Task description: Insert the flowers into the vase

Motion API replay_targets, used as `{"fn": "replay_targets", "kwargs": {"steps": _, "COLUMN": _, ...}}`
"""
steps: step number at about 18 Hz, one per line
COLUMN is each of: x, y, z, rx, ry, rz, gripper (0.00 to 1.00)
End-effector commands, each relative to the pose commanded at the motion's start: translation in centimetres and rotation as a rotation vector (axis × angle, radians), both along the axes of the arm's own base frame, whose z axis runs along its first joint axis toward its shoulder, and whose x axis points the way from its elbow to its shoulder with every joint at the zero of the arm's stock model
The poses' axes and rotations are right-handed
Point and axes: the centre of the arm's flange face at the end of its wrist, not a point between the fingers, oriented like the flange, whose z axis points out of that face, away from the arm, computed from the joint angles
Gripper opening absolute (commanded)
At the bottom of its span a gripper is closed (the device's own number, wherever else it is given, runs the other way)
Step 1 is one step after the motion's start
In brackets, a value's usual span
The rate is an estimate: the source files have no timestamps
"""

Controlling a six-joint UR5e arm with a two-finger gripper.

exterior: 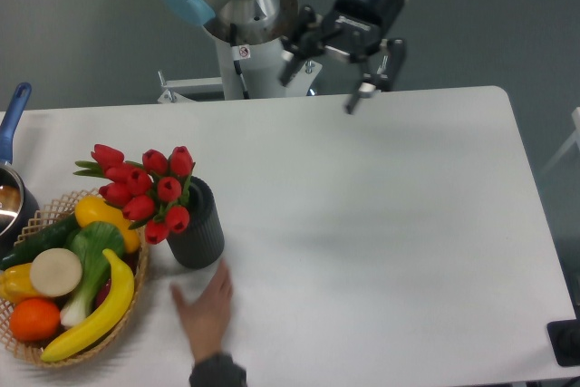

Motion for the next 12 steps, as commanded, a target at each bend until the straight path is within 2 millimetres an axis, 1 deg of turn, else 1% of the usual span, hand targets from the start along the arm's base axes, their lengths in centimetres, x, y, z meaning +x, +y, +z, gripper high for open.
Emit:
{"fn": "replay_targets", "kwargs": {"steps": 3, "x": -1.9, "y": -1.2, "z": -2.1, "rx": -0.198, "ry": 0.029, "rz": 0.076, "gripper": 1.00}}
{"fn": "replay_targets", "kwargs": {"steps": 6, "x": -4.7, "y": -2.0, "z": -3.4, "rx": -0.346, "ry": 0.038, "rz": 0.138, "gripper": 1.00}}
{"fn": "replay_targets", "kwargs": {"steps": 8, "x": -6.4, "y": -2.7, "z": -4.7, "rx": -0.483, "ry": 0.045, "rz": 0.187, "gripper": 1.00}}
{"fn": "replay_targets", "kwargs": {"steps": 9, "x": -7.3, "y": -2.8, "z": -5.2, "rx": -0.543, "ry": 0.055, "rz": 0.198, "gripper": 1.00}}
{"fn": "replay_targets", "kwargs": {"steps": 11, "x": -9.1, "y": -3.2, "z": -7.2, "rx": -0.673, "ry": 0.031, "rz": 0.165, "gripper": 1.00}}
{"fn": "replay_targets", "kwargs": {"steps": 12, "x": -10.0, "y": -3.5, "z": -7.8, "rx": -0.730, "ry": 0.025, "rz": 0.141, "gripper": 1.00}}
